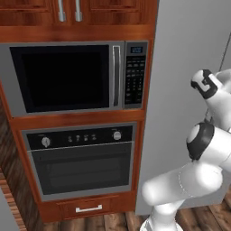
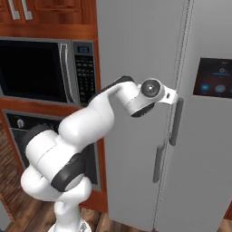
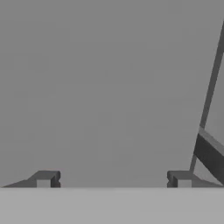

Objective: Take the bottled waters from the counter and place them in the freezer to freeze. Close the freezer door after placing the bottles.

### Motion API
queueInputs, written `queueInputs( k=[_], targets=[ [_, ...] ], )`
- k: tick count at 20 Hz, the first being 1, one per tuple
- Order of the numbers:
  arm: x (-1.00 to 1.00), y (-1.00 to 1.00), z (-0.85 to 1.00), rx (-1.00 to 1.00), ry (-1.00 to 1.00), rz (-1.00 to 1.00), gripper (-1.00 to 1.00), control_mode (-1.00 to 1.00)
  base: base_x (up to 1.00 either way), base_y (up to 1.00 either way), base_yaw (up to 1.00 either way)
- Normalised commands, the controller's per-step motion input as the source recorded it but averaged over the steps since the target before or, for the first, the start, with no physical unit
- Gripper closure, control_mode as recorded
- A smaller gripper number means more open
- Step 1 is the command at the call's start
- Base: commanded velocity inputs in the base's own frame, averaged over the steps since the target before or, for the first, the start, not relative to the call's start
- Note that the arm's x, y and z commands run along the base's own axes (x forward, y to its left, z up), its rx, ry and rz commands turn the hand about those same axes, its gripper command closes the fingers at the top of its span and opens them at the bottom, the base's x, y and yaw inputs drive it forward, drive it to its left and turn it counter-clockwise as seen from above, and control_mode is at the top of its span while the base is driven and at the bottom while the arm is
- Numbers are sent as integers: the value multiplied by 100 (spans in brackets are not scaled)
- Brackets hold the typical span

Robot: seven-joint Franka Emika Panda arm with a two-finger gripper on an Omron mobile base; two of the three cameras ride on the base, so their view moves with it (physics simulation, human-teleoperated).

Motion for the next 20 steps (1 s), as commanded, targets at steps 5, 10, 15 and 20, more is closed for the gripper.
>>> queueInputs(
  k=[5,10,15,20],
  targets=[
    [55,0,0,0,0,0,-100,-100,0,0,0],
    [50,0,0,0,0,0,-100,-100,0,0,0],
    [44,0,0,0,0,0,-100,-100,0,0,0],
    [38,0,0,0,0,0,-100,-100,0,0,0]
  ],
)
